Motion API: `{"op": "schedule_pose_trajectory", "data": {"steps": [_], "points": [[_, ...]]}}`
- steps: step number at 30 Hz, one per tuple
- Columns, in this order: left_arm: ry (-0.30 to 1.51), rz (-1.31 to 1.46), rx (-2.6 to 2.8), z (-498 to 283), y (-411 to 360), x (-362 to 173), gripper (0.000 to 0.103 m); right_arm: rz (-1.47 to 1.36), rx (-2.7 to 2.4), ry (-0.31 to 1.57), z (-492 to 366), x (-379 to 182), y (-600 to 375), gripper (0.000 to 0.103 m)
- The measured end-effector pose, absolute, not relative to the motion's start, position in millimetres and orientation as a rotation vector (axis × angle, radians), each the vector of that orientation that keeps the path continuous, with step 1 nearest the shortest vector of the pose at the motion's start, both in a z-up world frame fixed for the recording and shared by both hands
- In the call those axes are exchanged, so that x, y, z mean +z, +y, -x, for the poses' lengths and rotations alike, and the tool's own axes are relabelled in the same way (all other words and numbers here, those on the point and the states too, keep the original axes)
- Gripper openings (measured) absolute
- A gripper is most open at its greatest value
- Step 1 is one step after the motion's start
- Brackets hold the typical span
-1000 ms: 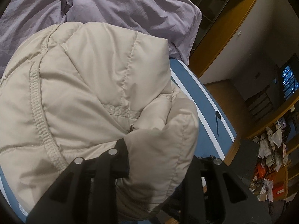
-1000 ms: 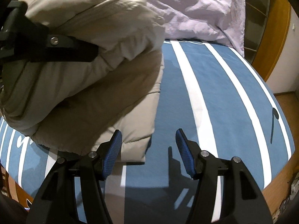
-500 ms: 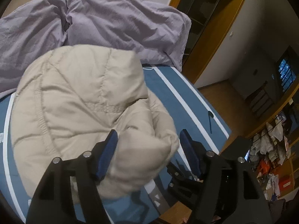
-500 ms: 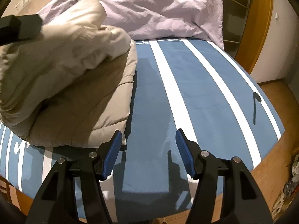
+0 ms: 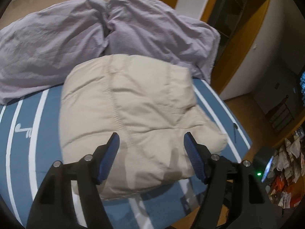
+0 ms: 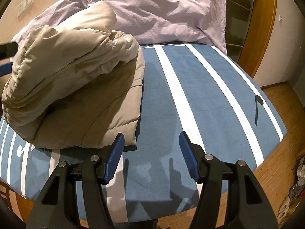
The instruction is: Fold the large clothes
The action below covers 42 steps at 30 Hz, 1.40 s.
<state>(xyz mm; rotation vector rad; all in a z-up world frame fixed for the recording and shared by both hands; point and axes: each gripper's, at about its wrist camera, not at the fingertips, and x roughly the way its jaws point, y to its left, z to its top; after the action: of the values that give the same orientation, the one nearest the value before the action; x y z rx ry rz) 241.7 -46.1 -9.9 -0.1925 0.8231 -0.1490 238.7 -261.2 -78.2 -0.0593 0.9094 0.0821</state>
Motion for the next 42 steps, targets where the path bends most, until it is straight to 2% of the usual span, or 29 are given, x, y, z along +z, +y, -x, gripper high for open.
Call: {"op": "schedule_pose_trajectory", "data": {"steps": [9, 27, 30, 35, 37, 42], "points": [[0.854, 0.181, -0.045, -245.2, -16.4, -29.5, 0.070, 0.053, 0.076, 0.912, -241.5, -78.4, -265.0, 0.061], [0.925, 0.157, -0.097, -275.6, -61.3, -67.1, 0.069, -0.035, -0.010, 0.870, -273.0, -56.3, -309.9, 0.061], [0.931, 0.154, -0.101, -280.2, -68.5, -71.8, 0.069, -0.057, 0.005, 0.850, -282.5, -45.5, -311.2, 0.055], [0.940, 0.149, -0.096, -289.4, -76.8, -77.7, 0.069, -0.111, 0.111, 0.833, -296.2, -28.9, -298.3, 0.035], [0.942, 0.152, -0.094, -291.2, -76.9, -78.6, 0.069, -0.128, 0.176, 0.835, -300.3, -24.9, -287.4, 0.030], [0.945, 0.163, -0.089, -292.7, -75.2, -78.2, 0.070, -0.107, 0.286, 0.829, -302.3, -18.7, -257.8, 0.025]]}}
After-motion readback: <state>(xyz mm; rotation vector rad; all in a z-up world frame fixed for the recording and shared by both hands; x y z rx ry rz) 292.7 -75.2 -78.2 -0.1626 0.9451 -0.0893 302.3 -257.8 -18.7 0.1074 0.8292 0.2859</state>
